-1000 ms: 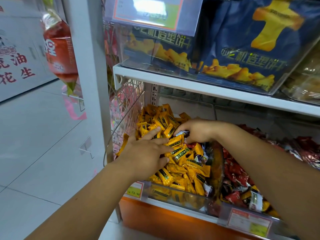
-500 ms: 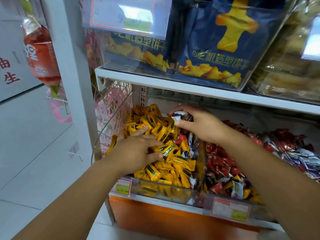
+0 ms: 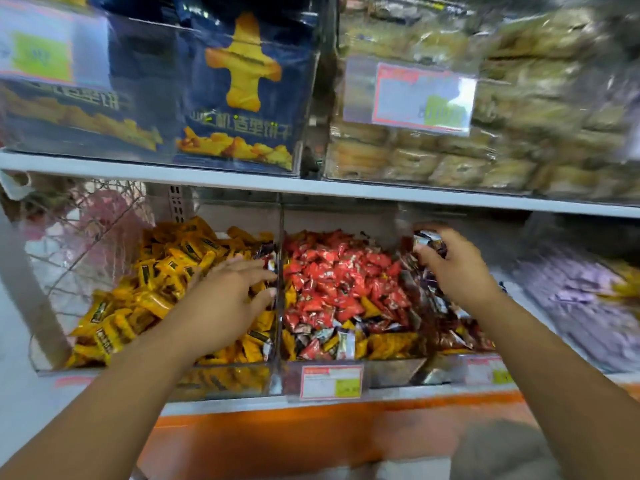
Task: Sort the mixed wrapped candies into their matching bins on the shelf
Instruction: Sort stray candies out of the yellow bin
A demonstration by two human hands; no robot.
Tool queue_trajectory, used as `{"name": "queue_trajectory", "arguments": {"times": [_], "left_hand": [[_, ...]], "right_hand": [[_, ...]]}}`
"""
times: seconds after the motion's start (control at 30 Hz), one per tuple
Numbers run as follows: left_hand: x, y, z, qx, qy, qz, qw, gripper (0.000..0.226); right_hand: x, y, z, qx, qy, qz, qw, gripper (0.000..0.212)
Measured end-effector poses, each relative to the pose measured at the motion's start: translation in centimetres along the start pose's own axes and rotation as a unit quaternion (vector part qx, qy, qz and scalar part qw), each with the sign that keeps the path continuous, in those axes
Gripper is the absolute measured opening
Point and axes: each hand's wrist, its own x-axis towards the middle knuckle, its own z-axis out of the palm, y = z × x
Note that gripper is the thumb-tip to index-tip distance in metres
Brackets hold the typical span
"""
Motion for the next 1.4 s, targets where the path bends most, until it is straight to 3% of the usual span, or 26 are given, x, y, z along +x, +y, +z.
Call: {"name": "queue_trajectory", "arguments": {"times": [0.1, 0.27, 0.33, 0.47, 0.63, 0.83, 0.97, 1.13, 1.27, 1.4], "left_hand": [[0.4, 0.3, 0.0, -0.018, 0.023, 0.013, 0.999, 0.036], [0.0, 0.1, -0.2, -0.032, 0.019, 0.023, 0.999, 0.040], [-0.5, -0.3, -0.4, -0.037, 0.007, 0.025, 0.999, 0.043], [-1.6, -1.9, -0.8, -0.007, -0.016, 0.006, 1.000, 0.047], [-2.9, -4.2, -1.6, 0.087, -0.060, -0.044, 0.993, 0.052], [-3.4, -5.5, -2.2, 0.097, -0.072, -0.045, 0.992, 0.056], [-3.3, -5.9, -2.4, 0.104, -0.066, -0.045, 0.991, 0.056], [-2.9, -6.3, -2.6, 0.104, -0.070, -0.044, 0.991, 0.058], [-2.2, -6.6, -2.2, 0.099, -0.053, -0.020, 0.993, 0.062], [-1.5, -6.5, -1.6, 0.119, -0.085, 0.011, 0.989, 0.052]], "right_hand": [[0.4, 3.0, -0.9, -0.044, 0.044, 0.030, 0.998, 0.021], [0.5, 4.4, -1.7, 0.011, -0.057, 0.078, 0.995, 0.049], [0.7, 3.2, -2.3, 0.052, -0.050, 0.080, 0.994, 0.043], [0.8, -1.3, -1.6, 0.075, -0.032, 0.025, 0.996, 0.023], [-0.9, -7.9, 3.8, 0.008, -0.142, -0.117, 0.983, 0.022], [1.7, -14.2, 10.9, -0.107, -0.285, -0.240, 0.922, 0.024], [6.0, -15.7, 15.4, -0.259, -0.430, -0.218, 0.837, 0.033], [7.7, -16.0, 18.8, -0.375, -0.500, -0.229, 0.746, 0.060], [7.2, -16.5, 18.7, -0.354, -0.522, -0.235, 0.739, 0.065], [6.6, -16.9, 18.7, -0.356, -0.528, -0.245, 0.731, 0.060]]}}
